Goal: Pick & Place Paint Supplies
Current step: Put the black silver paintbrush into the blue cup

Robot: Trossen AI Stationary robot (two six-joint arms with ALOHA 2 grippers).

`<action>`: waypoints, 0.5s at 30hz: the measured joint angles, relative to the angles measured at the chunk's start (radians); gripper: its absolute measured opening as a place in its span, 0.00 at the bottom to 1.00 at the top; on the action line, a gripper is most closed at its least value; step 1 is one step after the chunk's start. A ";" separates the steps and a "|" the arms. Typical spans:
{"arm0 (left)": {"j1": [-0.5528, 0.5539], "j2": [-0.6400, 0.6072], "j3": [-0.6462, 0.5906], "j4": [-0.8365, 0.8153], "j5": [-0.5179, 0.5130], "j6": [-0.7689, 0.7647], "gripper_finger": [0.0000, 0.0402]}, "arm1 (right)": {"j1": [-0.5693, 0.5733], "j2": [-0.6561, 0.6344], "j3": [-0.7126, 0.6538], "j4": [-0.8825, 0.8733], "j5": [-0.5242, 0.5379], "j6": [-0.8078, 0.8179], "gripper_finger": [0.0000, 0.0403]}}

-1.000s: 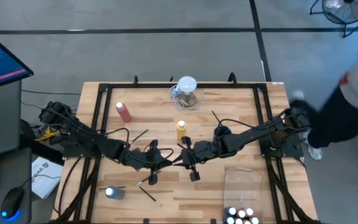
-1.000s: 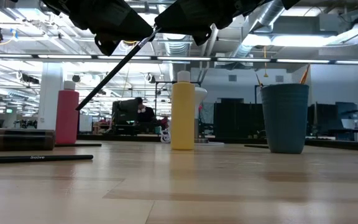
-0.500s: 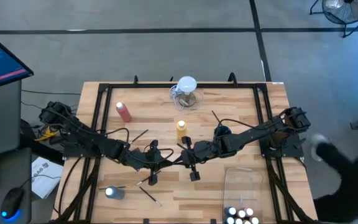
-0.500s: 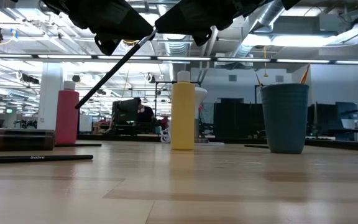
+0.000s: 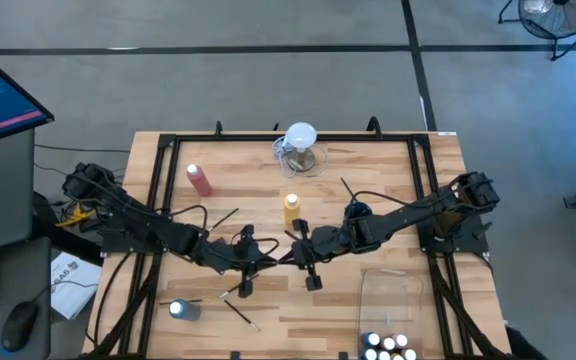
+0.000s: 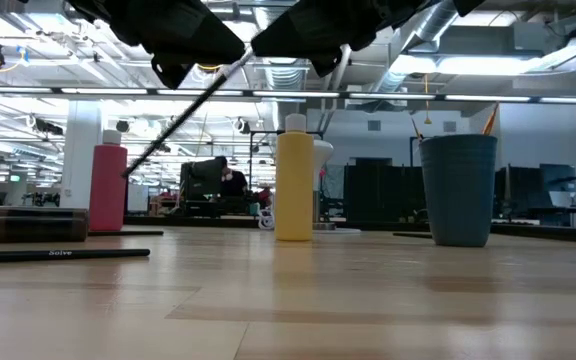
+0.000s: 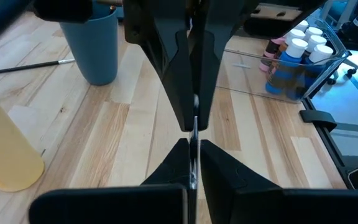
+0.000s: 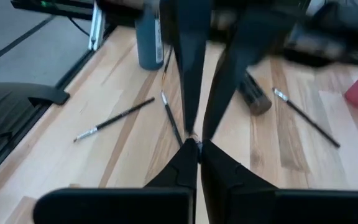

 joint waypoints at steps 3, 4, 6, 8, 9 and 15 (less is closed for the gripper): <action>-0.009 -0.053 0.002 -0.030 -0.007 -0.001 0.08 | 0.002 0.000 -0.001 -0.016 0.000 0.023 0.00; -0.013 -0.075 0.002 -0.050 -0.009 -0.001 0.11 | 0.002 -0.001 -0.002 -0.018 0.000 0.034 0.00; -0.021 -0.122 0.002 -0.079 -0.010 0.001 0.16 | 0.002 -0.009 -0.001 -0.034 0.000 0.051 0.00; -0.032 -0.170 0.002 -0.087 -0.011 0.002 0.22 | 0.002 -0.025 0.016 -0.097 0.002 0.067 0.00; -0.040 -0.193 0.001 -0.097 -0.011 0.004 0.24 | 0.002 -0.039 0.033 -0.142 0.011 0.074 0.00; -0.083 -0.285 -0.048 -0.095 -0.030 0.024 0.33 | 0.021 -0.117 0.233 -0.548 0.177 0.132 0.00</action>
